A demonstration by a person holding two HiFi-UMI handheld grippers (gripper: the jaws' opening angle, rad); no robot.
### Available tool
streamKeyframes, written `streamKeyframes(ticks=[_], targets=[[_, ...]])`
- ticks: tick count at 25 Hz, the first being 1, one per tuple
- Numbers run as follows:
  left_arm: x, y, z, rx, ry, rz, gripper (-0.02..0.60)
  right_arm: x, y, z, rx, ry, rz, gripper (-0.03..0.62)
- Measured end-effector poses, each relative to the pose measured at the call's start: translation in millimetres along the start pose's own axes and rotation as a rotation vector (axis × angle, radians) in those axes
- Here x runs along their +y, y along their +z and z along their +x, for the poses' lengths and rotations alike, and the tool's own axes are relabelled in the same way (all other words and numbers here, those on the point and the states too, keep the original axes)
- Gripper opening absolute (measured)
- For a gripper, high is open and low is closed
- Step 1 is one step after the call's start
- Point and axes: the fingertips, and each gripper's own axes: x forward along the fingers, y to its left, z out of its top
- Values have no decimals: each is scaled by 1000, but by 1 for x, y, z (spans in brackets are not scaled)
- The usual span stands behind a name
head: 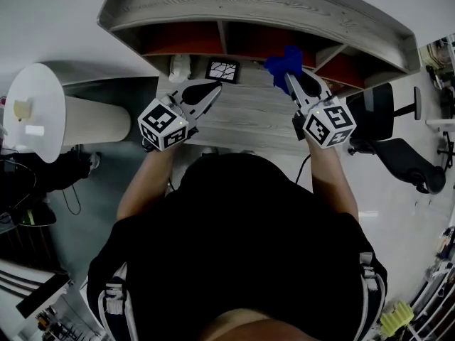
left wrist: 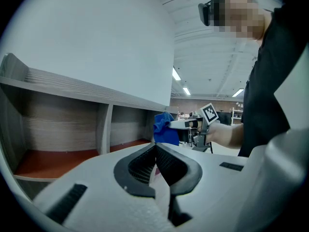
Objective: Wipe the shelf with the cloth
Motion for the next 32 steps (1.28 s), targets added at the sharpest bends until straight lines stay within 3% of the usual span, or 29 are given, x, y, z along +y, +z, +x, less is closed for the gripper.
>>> streamKeyframes(ticks=[13, 21, 32], targets=[[37, 2, -30, 1, -29, 1, 17, 27, 11, 28, -6, -38, -5, 54], [48, -4, -37, -8, -32, -16, 17, 22, 4, 37, 24, -98, -20, 54], [61, -7, -43, -13, -16, -29, 17, 18, 1, 63, 46, -95, -14, 54]])
